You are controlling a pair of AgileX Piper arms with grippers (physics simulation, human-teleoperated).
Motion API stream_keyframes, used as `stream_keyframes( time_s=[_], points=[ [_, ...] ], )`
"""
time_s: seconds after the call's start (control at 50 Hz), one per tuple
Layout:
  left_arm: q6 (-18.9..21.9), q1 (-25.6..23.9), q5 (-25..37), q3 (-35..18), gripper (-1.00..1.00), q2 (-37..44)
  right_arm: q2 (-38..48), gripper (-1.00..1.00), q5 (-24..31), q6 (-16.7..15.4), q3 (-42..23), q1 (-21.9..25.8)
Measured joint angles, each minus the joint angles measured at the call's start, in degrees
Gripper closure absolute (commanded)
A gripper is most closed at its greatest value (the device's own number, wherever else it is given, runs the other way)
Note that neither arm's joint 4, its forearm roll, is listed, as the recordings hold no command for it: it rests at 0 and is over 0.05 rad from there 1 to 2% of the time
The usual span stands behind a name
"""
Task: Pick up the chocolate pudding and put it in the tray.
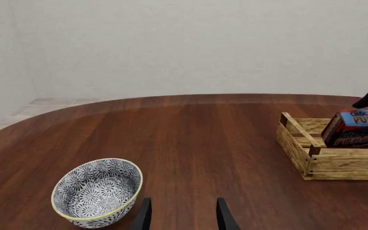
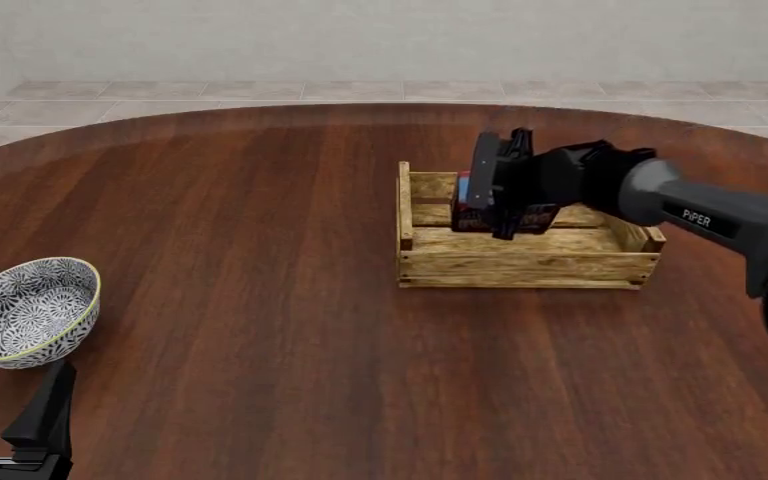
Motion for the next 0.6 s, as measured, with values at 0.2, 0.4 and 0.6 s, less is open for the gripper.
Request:
stream_keyframes(
  time_s=[0.2, 0.4, 0.6],
  points=[
    [0.0, 0.0, 0.0, 0.0, -1.00, 0.0, 1.8, 1.00, 0.1, 0.3, -1.2, 0.0],
    [0.0, 0.0, 0.0, 0.0, -1.00, 0.0, 3.1, 1.00, 0.2, 0.6, -2.1, 0.1],
    [0.0, 0.0, 0.0, 0.0, -1.00, 0.0, 4.6, 1.00, 0.2, 0.9, -3.2, 0.2]
  ],
)
